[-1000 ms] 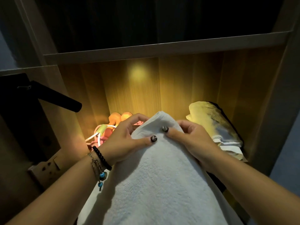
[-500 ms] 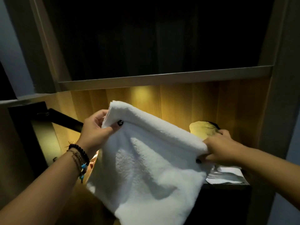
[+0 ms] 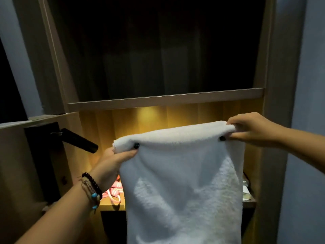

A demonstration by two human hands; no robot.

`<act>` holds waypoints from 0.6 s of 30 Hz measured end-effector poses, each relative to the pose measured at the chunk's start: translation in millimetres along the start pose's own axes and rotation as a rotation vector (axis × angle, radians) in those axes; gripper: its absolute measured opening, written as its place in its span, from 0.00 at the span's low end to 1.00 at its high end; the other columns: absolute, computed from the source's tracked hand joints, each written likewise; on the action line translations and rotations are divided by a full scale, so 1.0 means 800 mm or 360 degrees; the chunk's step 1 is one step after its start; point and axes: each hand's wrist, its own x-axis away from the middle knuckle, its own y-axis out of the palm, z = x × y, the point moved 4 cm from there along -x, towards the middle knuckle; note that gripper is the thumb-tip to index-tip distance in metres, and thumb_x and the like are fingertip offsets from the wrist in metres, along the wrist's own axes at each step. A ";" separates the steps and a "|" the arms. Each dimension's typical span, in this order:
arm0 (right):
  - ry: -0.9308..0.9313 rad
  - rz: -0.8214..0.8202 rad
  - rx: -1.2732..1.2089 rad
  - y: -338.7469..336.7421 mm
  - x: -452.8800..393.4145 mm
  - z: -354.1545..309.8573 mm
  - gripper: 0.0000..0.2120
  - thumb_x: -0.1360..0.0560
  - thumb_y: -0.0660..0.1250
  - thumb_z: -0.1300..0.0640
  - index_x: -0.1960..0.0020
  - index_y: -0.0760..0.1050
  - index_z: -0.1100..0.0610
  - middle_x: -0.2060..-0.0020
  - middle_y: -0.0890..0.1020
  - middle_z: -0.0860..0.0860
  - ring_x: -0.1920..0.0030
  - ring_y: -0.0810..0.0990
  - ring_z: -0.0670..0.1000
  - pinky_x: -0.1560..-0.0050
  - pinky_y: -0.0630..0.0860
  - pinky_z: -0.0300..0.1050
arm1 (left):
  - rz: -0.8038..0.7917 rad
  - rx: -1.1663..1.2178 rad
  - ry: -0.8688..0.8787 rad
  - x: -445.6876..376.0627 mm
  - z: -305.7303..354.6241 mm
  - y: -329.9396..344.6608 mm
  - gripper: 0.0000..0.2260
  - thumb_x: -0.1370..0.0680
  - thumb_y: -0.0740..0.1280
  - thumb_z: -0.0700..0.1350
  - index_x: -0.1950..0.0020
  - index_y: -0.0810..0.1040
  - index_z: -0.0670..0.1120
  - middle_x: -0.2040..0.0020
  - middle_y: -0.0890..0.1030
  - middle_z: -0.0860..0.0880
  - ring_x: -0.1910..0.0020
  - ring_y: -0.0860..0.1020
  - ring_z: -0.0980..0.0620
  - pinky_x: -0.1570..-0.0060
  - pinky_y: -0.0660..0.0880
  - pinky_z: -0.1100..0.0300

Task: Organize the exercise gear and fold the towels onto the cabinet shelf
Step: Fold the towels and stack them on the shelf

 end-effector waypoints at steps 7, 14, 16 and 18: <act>0.0135 0.0047 -0.0752 -0.051 0.049 -0.006 0.19 0.40 0.74 0.42 0.64 0.83 0.58 0.69 0.82 0.51 0.68 0.80 0.46 0.69 0.74 0.36 | 0.0208 0.0093 0.0297 0.045 0.048 0.011 0.12 0.33 0.72 0.49 0.56 0.82 0.41 0.62 0.84 0.44 0.66 0.83 0.48 0.70 0.80 0.59; 0.0466 0.0018 -0.0777 0.000 0.046 0.005 0.15 0.37 0.76 0.43 0.60 0.82 0.53 0.63 0.82 0.48 0.62 0.81 0.47 0.70 0.73 0.31 | 0.0463 -0.0184 0.0157 0.054 -0.029 0.005 0.10 0.25 0.71 0.47 0.62 0.81 0.43 0.70 0.82 0.52 0.72 0.79 0.55 0.75 0.74 0.66; 0.0559 0.0069 -0.0821 0.071 0.055 0.017 0.11 0.34 0.77 0.49 0.55 0.80 0.52 0.56 0.81 0.48 0.55 0.80 0.48 0.65 0.75 0.35 | 0.0523 -0.0182 -0.0071 0.064 -0.105 0.009 0.07 0.23 0.70 0.45 0.57 0.82 0.42 0.66 0.83 0.53 0.69 0.80 0.55 0.72 0.75 0.66; 0.0741 0.0034 -0.0811 0.150 0.075 0.030 0.15 0.31 0.76 0.55 0.46 0.78 0.51 0.46 0.79 0.50 0.46 0.77 0.51 0.54 0.78 0.44 | 0.0517 -0.0132 -0.0510 0.080 -0.189 0.010 0.06 0.22 0.68 0.42 0.51 0.82 0.40 0.58 0.85 0.45 0.63 0.82 0.50 0.64 0.78 0.59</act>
